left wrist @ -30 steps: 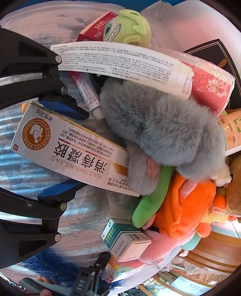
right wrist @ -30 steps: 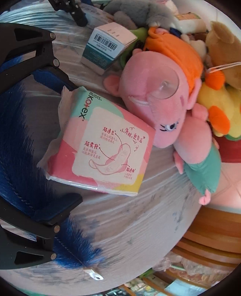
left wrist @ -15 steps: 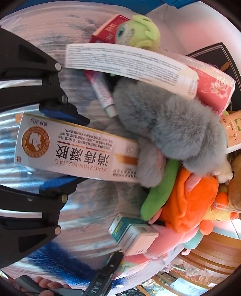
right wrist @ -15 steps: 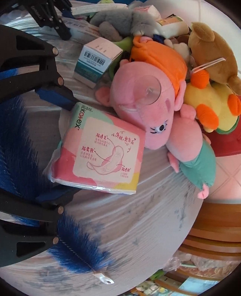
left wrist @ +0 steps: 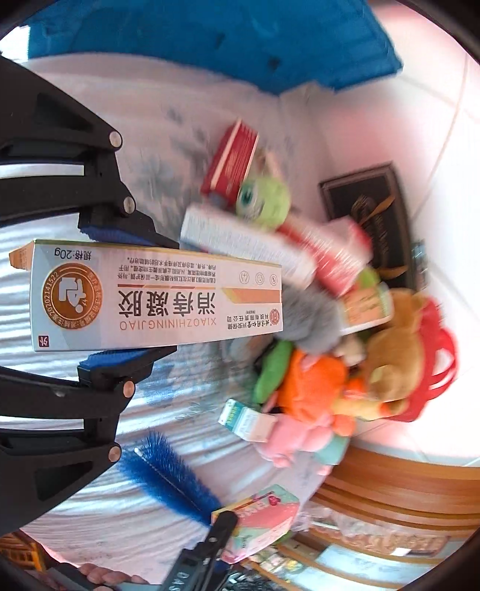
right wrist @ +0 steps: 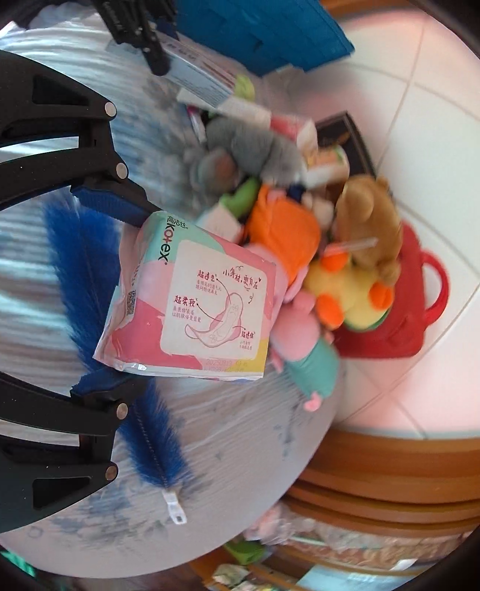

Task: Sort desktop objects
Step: 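Carry the ointment box with the left tool and the Kotex pack with the right tool to the crate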

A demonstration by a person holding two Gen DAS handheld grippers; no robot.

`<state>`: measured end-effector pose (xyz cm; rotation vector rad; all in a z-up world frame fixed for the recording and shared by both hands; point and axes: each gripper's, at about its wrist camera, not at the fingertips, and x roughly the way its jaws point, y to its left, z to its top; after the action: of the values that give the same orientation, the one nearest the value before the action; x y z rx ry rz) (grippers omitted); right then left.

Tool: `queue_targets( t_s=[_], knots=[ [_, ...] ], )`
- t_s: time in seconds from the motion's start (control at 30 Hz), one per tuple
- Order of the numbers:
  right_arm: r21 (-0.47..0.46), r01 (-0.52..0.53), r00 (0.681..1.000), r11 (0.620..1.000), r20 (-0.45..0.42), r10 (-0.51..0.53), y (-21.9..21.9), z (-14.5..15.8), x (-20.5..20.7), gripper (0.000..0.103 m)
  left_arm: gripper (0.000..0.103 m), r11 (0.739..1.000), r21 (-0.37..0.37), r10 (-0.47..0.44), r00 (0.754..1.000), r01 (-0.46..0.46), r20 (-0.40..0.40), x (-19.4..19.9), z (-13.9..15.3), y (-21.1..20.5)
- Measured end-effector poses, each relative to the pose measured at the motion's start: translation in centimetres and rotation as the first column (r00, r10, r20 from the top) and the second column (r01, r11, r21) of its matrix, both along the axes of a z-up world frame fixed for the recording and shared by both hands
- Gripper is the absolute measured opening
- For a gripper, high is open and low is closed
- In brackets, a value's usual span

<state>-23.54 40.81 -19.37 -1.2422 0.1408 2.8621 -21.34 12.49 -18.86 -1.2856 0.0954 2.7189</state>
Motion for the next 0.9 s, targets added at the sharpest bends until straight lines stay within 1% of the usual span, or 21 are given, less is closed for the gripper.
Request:
queue_targets(
  t_s=[0.03,0.07,0.1,0.17,0.23,0.3,0.33,0.43,0.5,0.57,0.7,0.73,0.77,0.83,0.9],
  knots=[
    [0.000,-0.013,1.000,1.000,-0.013,0.013,-0.2,0.4,0.2,0.068,0.045,1.000,-0.001,0.013,1.000,-0.013,-0.027,1.2,1.1,-0.6],
    [0.002,-0.041,0.999,0.999,-0.036,0.041,-1.3,1.5,0.9,0.068,0.045,1.000,-0.001,0.022,0.998,-0.022,-0.051,1.0,2.1,-0.7],
    [0.005,-0.056,0.997,0.998,-0.047,0.057,-1.9,2.0,1.1,0.068,0.045,1.000,-0.002,0.030,0.997,-0.030,-0.071,1.4,2.6,-1.0],
    [0.018,-0.111,0.990,0.994,-0.089,0.113,-4.5,4.0,2.3,0.068,0.045,0.999,0.000,0.049,0.993,-0.050,-0.108,2.7,4.3,-2.3],
    [0.026,-0.154,0.980,0.988,-0.122,0.156,-6.4,5.1,2.8,0.068,0.045,0.997,0.000,0.077,0.986,-0.078,-0.148,4.2,5.8,-3.5],
    [0.039,-0.208,0.963,0.977,-0.168,0.211,-9.1,6.8,3.6,0.068,0.045,0.994,-0.003,0.103,0.976,-0.106,-0.194,5.9,7.4,-5.0],
    [0.044,-0.224,0.957,0.974,-0.181,0.228,-10.0,7.3,3.7,0.068,0.045,0.993,-0.012,0.114,0.968,-0.119,-0.224,6.8,8.4,-6.0],
    [0.058,-0.294,0.923,0.954,-0.240,0.299,-14.1,9.5,4.2,0.068,0.045,0.986,-0.024,0.150,0.943,-0.164,-0.297,8.4,10.5,-8.4],
    [0.067,-0.333,0.900,0.940,-0.276,0.338,-16.6,10.9,4.3,0.068,0.045,0.978,-0.024,0.187,0.920,-0.208,-0.345,9.6,12.4,-10.7],
    [0.075,-0.378,0.867,0.923,-0.321,0.382,-19.8,12.7,4.6,0.068,0.045,0.970,-0.018,0.217,0.897,-0.242,-0.386,10.8,14.0,-12.9],
    [0.097,-0.449,0.805,0.888,-0.388,0.450,-25.7,15.6,4.8,0.068,0.045,0.946,-0.020,0.276,0.838,-0.323,-0.471,12.9,17.3,-17.8],
    [0.109,-0.465,0.787,0.878,-0.404,0.467,-27.4,16.3,4.8,0.068,0.045,0.942,-0.017,0.285,0.826,-0.336,-0.486,13.3,17.9,-18.6],
    [0.114,-0.483,0.766,0.868,-0.426,0.482,-29.4,17.3,4.8,0.068,0.045,0.932,-0.013,0.304,0.804,-0.362,-0.511,14.0,18.8,-20.2],
    [0.118,-0.505,0.742,0.855,-0.446,0.500,-31.9,18.4,4.8,0.068,0.045,0.915,-0.012,0.334,0.774,-0.403,-0.538,14.6,19.9,-22.4],
    [0.120,-0.541,0.710,0.832,-0.465,0.529,-34.9,19.6,4.7,0.068,0.045,0.895,-0.006,0.369,0.746,-0.446,-0.554,15.2,20.8,-25.2]
  ],
)
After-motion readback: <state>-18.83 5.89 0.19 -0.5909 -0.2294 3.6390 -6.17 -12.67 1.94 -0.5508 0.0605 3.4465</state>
